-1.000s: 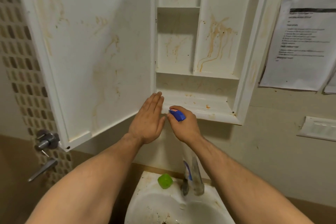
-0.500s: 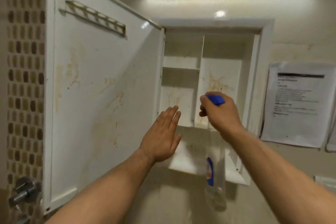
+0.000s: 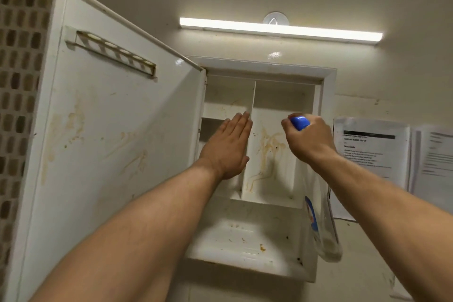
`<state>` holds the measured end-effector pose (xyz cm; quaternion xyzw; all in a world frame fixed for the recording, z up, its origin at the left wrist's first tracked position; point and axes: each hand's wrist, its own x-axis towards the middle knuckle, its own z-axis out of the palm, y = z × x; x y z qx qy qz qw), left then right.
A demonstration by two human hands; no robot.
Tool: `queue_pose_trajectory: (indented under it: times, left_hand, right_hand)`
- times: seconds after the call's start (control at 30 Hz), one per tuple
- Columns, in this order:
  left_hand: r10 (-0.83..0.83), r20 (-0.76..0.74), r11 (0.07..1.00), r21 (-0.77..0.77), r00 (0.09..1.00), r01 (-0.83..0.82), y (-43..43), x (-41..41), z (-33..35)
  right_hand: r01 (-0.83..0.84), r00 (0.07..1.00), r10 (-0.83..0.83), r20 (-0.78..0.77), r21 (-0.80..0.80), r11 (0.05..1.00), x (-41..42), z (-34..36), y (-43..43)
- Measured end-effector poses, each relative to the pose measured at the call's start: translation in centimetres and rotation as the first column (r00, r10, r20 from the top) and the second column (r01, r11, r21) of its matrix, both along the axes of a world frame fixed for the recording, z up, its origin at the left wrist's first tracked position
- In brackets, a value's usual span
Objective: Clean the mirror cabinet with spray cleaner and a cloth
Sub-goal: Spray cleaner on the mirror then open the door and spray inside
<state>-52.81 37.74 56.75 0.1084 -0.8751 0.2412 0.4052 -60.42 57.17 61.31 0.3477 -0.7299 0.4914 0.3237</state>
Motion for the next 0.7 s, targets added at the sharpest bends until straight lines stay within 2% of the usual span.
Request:
queue_pose_trajectory:
  times: [0.17,0.3,0.43,0.5,0.6,0.7]
  left_hand:
    - [0.041,0.039,0.999,0.016,0.998,-0.042,0.1,-0.3,-2.0]
    - [0.001,0.038,0.999,0.049,0.999,-0.003,-0.2,-0.4,-3.9]
    - [-0.037,0.032,0.995,0.092,0.999,0.034,-0.4,-0.2,-5.0]
    - [-0.037,0.012,0.994,0.106,0.999,0.035,-0.6,0.0,-5.5]
    - [-0.019,-0.010,0.994,0.111,1.000,0.020,-1.0,0.6,-6.5]
    - [0.008,-0.016,0.992,0.124,1.000,-0.006,-1.6,1.3,-7.5]
  right_hand:
    - [-0.088,0.990,0.082,0.114,0.048,0.995,-0.9,-3.6,0.9]
    - [-0.009,1.000,0.009,-0.002,0.003,1.000,-1.5,-7.1,1.3]
    - [-0.054,0.991,0.054,0.122,-0.008,0.999,-1.7,-7.8,1.4]
    - [-0.080,0.984,0.076,0.164,0.021,0.997,-1.8,-8.0,1.3]
    - [-0.061,0.991,0.048,0.126,0.103,0.993,-1.5,-9.0,0.7]
    - [-0.164,0.974,0.128,0.185,0.195,0.967,-0.6,-9.9,-0.5]
